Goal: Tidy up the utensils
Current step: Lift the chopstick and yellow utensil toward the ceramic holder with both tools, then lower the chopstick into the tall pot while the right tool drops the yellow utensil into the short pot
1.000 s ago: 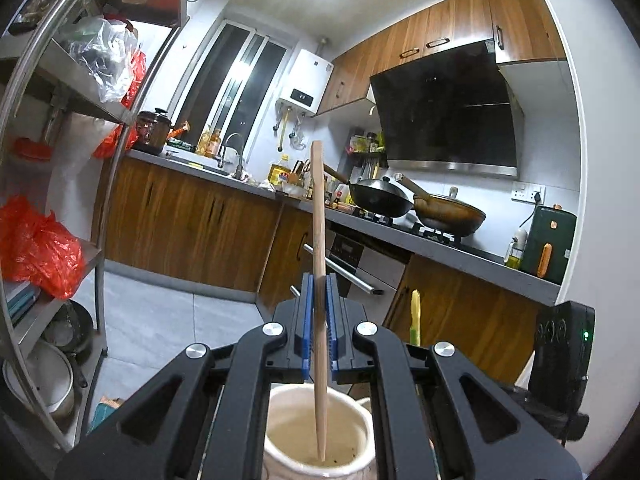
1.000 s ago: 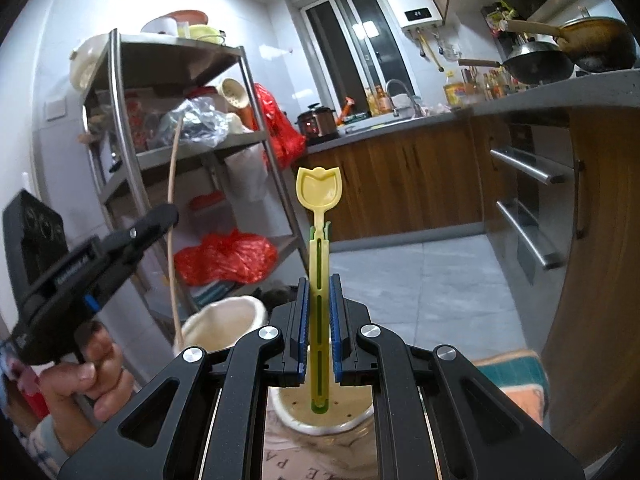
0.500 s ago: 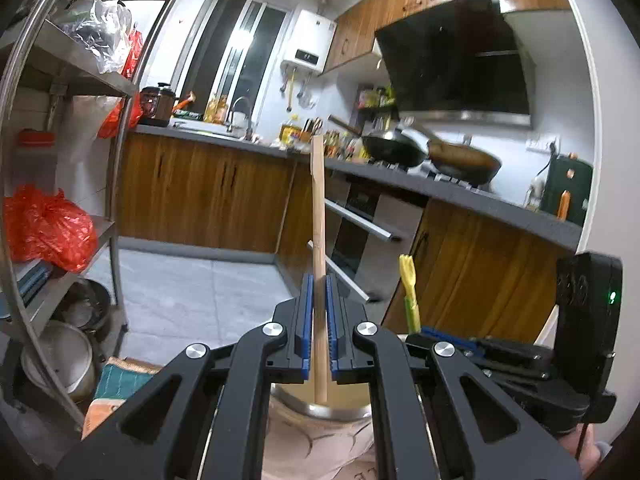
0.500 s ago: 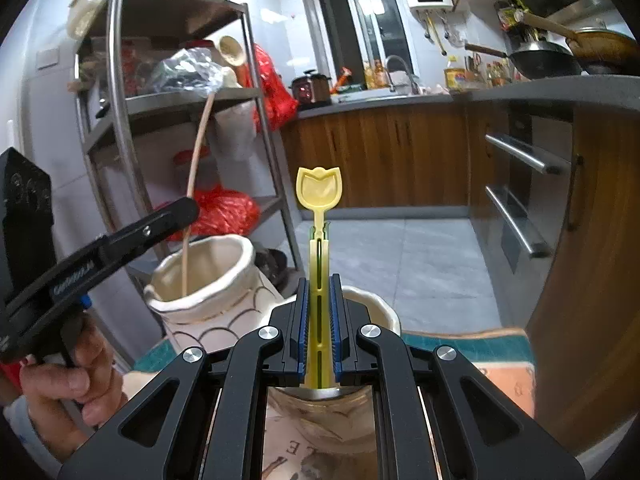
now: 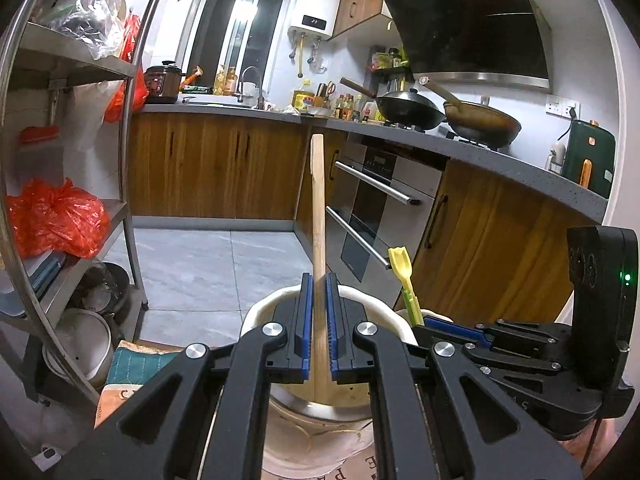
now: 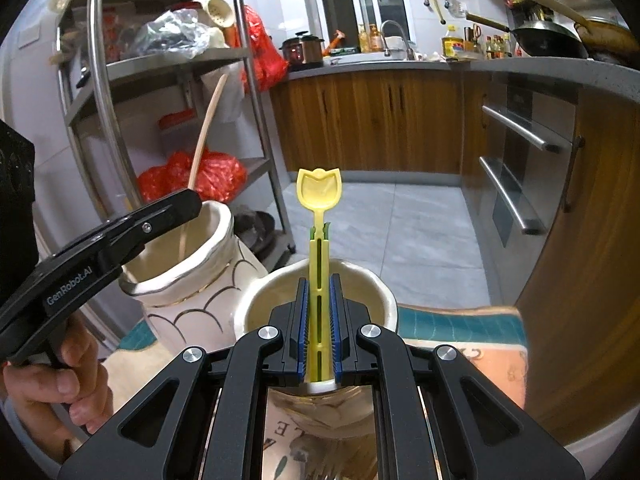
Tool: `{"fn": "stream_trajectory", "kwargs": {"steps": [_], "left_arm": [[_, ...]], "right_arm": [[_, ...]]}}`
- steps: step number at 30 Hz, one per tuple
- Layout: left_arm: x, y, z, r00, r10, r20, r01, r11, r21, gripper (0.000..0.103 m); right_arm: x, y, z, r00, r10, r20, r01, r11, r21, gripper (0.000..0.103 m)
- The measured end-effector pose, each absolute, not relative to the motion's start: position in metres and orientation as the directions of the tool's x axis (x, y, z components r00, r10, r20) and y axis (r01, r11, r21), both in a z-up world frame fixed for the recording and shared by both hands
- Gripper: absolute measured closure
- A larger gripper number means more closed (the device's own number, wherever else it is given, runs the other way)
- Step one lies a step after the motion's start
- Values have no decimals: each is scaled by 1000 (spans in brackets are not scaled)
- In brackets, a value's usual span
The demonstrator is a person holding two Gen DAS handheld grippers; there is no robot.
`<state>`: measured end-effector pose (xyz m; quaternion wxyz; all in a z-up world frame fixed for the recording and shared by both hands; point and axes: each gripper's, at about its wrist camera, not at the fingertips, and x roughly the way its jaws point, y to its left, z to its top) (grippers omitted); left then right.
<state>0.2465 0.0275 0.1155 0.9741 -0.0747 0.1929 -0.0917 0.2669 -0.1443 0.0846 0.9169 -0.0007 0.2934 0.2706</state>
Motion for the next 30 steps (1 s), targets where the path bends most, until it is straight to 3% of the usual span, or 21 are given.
{"fn": "stream_trajectory", "kwargs": {"steps": [30], "left_arm": [[252,28,116,913,-176,-367,126,980,-157,94]], "right_arm": [[272,-137,88,698,449,-558,-469,875,117,92]]}}
